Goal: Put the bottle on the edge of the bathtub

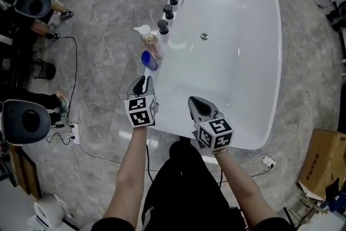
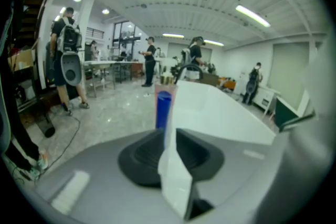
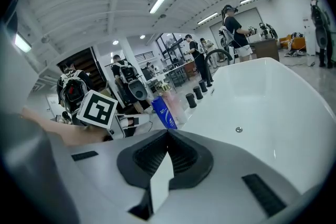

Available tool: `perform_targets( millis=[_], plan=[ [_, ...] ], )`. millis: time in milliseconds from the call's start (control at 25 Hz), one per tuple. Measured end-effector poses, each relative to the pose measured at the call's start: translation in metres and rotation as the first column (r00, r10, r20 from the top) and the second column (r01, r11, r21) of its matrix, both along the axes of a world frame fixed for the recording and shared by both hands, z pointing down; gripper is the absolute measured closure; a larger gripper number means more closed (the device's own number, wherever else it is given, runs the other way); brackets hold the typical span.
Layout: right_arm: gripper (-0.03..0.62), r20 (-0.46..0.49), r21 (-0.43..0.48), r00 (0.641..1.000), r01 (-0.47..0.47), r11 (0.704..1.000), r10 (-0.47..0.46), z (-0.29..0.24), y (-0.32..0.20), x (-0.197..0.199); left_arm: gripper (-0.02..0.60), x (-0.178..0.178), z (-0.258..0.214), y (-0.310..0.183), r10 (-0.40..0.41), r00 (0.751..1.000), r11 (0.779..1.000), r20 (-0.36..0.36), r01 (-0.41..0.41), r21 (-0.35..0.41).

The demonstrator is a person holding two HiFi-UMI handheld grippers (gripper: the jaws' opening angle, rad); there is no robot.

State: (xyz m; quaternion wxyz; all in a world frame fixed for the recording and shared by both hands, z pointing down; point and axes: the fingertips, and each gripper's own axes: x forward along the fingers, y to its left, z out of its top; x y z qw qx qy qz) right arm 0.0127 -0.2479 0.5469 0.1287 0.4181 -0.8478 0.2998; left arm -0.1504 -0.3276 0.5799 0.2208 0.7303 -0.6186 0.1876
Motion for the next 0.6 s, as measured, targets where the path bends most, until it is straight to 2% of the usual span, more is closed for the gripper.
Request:
perform_targets(
  millis=[120,400,600],
  plan=[
    [0.592,-0.001,0.022,1.000,-0.009,1.000,0.009,-0.010,0.004,0.000,0.529,0.003,-0.015,0.014,0.014,1.000,1.000,0.006,-0.014,0.026],
    [0.592,-0.010,0.074,1.000,-0.012,0.997,0.013,-0.029,0.019,-0.004,0.549,0.003,-0.039,0.047,0.045,0.999,0.998,-0.009,-0.045,0.052],
    [0.592,-0.018,0.095,1.000,-0.019,0.995,0.021,-0.039,0.039,-0.007,0.563,-0.002,-0.051,0.077,0.077,0.997,0.995,0.012,-0.077,0.056]
  ],
)
